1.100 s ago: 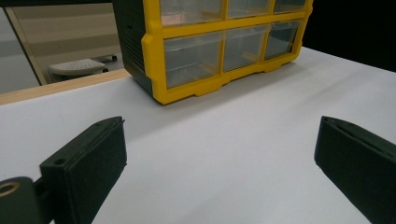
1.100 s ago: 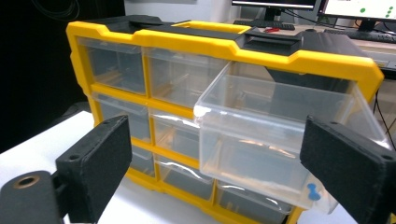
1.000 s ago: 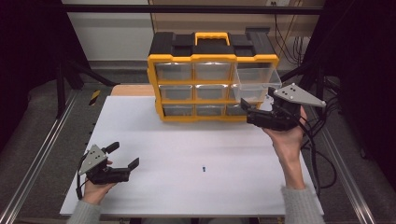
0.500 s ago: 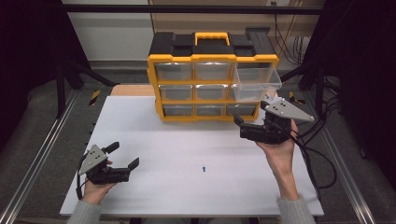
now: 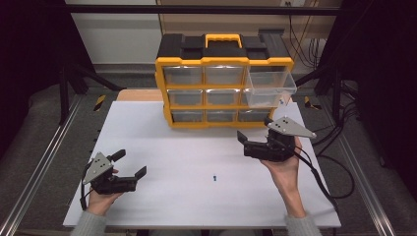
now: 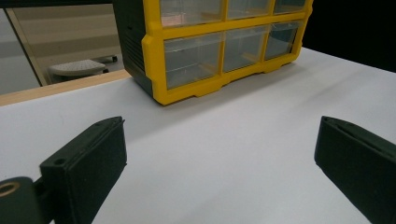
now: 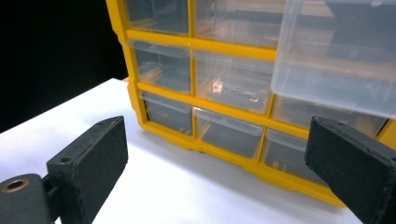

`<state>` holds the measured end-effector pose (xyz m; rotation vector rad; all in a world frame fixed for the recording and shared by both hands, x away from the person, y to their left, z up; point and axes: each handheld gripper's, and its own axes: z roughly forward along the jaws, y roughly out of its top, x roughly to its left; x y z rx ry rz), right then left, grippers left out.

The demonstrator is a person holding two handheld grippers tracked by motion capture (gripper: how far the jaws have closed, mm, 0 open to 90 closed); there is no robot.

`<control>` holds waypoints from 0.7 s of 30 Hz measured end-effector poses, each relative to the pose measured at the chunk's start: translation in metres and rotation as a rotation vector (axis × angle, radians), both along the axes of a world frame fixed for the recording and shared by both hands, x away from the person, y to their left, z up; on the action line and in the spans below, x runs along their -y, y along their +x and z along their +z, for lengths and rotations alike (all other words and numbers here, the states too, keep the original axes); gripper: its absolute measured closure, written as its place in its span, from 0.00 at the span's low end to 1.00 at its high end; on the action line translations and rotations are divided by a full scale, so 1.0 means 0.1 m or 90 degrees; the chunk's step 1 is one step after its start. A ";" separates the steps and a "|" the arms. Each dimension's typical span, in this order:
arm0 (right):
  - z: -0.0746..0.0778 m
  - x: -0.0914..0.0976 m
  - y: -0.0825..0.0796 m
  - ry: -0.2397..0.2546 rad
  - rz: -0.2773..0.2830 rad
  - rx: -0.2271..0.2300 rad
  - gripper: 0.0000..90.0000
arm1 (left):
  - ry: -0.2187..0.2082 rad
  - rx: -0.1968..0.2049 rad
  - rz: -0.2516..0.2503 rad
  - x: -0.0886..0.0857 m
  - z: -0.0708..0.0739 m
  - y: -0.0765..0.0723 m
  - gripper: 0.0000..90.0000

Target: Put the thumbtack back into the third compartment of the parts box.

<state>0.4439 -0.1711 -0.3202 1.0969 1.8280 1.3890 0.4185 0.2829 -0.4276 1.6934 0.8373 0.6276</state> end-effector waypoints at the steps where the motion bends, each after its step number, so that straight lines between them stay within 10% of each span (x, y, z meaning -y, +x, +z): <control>1: -0.01 0.00 0.00 -0.003 0.004 -0.001 0.07 | 0.001 0.000 0.000 0.00 0.00 0.00 0.02; 21: -0.38 -0.22 -0.04 -0.018 0.039 -0.046 0.08 | -0.001 0.001 0.001 0.00 0.00 0.00 0.02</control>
